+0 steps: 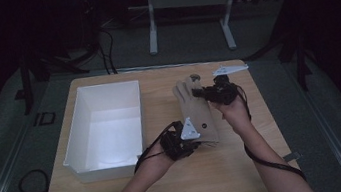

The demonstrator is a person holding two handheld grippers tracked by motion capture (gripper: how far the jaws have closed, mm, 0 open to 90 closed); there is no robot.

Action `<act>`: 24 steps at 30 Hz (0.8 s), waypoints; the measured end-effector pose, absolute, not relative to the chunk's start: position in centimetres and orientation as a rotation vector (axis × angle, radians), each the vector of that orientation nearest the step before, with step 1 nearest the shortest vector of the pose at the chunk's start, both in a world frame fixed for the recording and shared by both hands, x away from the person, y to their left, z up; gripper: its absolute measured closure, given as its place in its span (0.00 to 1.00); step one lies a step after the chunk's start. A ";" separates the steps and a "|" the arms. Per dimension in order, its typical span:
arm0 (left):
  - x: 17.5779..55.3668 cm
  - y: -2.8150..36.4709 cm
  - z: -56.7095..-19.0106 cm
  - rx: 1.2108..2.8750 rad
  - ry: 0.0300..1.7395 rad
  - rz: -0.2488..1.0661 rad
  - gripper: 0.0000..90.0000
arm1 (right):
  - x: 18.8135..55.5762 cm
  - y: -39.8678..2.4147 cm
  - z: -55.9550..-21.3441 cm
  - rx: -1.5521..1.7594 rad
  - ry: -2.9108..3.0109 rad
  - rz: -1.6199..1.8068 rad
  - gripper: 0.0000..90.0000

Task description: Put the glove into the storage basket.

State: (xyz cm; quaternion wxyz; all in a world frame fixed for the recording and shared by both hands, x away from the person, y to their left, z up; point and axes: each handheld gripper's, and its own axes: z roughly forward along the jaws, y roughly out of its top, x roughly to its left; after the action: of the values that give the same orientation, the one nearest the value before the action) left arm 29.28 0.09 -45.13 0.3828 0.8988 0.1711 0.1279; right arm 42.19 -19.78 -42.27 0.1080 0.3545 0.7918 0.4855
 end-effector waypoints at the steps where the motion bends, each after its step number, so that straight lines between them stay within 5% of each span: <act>1: 29.3 0.3 -44.8 2.293 0.436 0.331 0.91 | 42.2 -19.6 -41.9 1.035 2.331 1.434 0.91; 24: 29.1 6.5 -41.5 2.241 0.509 0.365 0.91 | 42.2 -14.1 -37.6 0.937 2.336 1.507 0.91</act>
State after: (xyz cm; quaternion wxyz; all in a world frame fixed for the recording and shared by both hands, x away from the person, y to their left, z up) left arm 29.11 6.49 -41.48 0.3959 0.8843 0.2009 0.1442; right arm 42.24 -14.07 -37.61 0.1039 0.3177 0.7920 0.5110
